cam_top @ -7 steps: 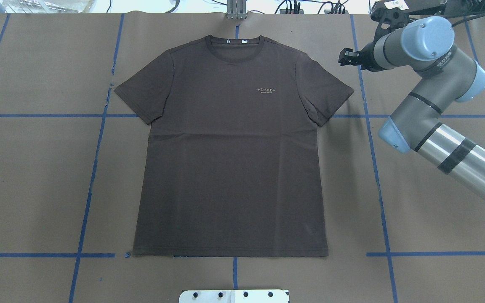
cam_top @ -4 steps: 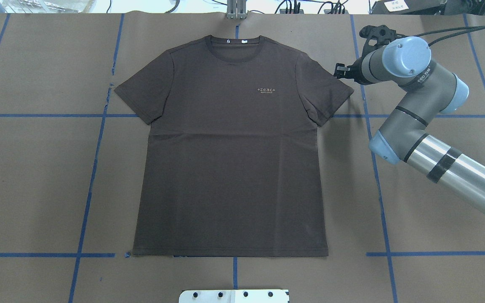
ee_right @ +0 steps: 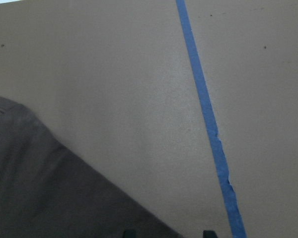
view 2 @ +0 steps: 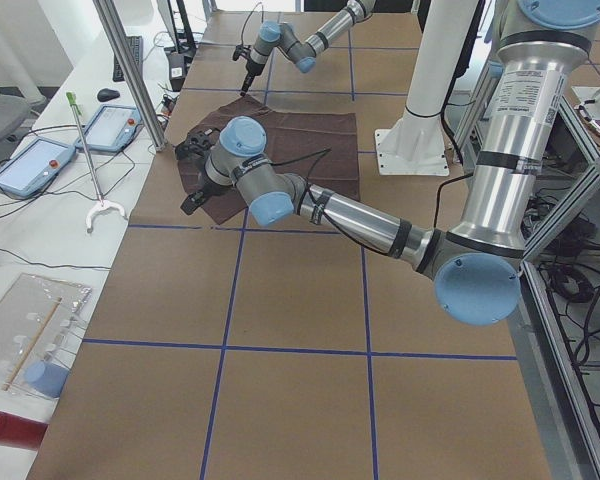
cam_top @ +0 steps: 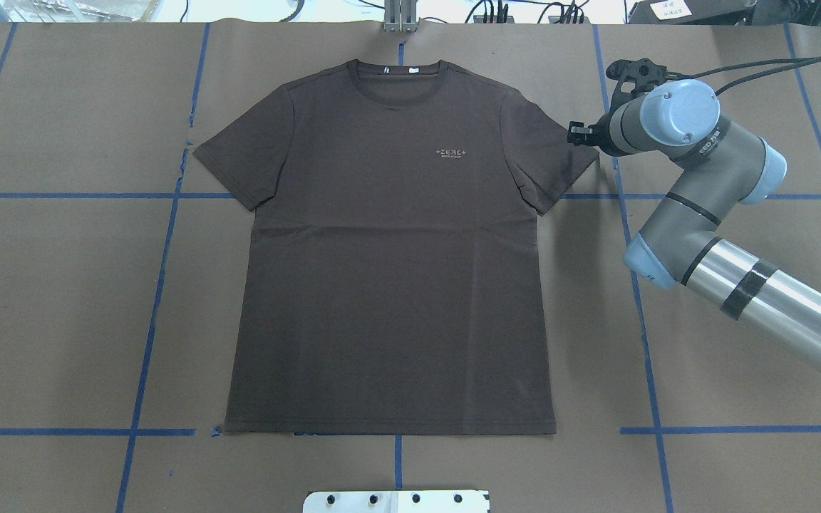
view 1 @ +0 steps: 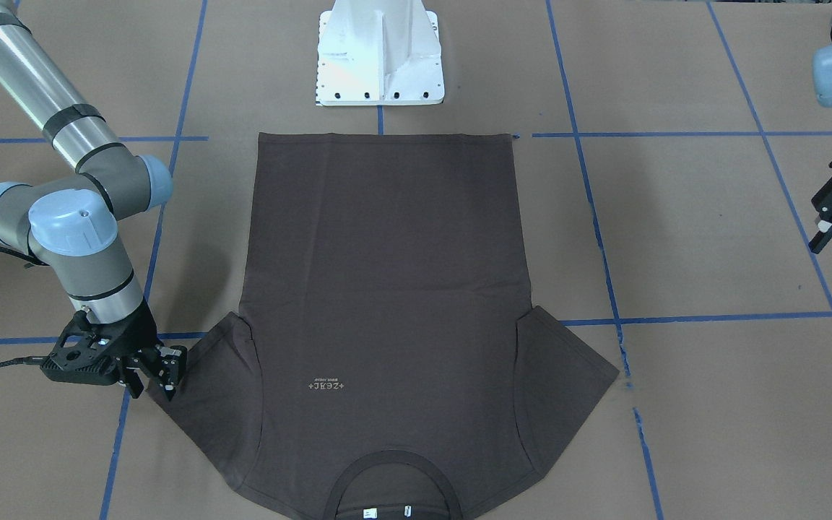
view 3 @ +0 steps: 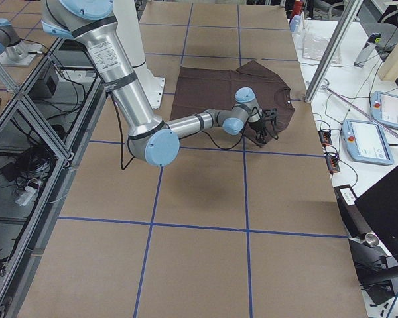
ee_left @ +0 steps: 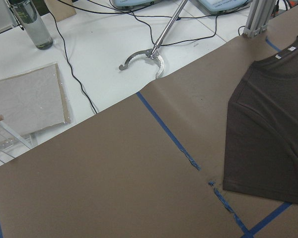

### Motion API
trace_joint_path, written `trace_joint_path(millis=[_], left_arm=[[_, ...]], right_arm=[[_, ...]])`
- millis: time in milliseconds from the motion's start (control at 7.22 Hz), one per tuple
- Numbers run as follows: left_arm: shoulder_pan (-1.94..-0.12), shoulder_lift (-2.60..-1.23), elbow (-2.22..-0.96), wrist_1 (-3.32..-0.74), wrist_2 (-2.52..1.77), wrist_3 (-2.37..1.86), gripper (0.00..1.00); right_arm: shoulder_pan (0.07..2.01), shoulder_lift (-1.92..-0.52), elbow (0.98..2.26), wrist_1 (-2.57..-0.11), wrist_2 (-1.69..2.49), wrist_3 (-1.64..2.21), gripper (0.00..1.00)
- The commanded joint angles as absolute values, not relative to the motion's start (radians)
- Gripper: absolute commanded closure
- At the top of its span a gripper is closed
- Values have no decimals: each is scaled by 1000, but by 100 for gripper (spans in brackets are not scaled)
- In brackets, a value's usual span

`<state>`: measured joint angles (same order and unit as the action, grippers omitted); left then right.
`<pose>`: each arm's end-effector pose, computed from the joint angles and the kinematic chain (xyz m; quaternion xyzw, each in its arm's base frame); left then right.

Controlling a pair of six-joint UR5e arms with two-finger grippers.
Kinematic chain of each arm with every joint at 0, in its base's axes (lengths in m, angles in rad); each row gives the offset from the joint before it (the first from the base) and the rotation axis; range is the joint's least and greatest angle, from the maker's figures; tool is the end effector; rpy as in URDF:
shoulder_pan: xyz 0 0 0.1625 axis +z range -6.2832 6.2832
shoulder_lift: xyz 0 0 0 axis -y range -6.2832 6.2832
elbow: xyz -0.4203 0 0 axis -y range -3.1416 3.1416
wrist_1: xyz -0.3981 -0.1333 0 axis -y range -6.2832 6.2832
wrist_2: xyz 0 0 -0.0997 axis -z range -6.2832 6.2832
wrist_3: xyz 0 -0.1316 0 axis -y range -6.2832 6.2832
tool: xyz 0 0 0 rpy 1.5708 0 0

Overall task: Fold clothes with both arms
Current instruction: 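Move the right gripper over the sleeve nearest it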

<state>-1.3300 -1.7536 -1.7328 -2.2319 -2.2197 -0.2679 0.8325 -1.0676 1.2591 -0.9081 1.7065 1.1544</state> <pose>0.0892 -0.5887 0.4132 0.3719 0.3853 0.1424 0.8325 -0.4243 -0.6378 0.4654 0.1916 -0.3714 0.1601 0.8943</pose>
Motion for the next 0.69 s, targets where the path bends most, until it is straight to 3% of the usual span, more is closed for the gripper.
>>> trace_joint_path(millis=[0, 415, 554], left_arm=[[-1330, -1753, -1732, -2232, -2220, -270, 0], [-1330, -1753, -1735, -2232, -2220, -270, 0], [-1330, -1753, -1736, -2232, -2220, -271, 0]], right_arm=[[831, -1066, 1247, -908, 1706, 1155, 45], [830, -1062, 1232, -908, 1706, 1155, 45], [830, -1058, 1232, -908, 1706, 1158, 51]])
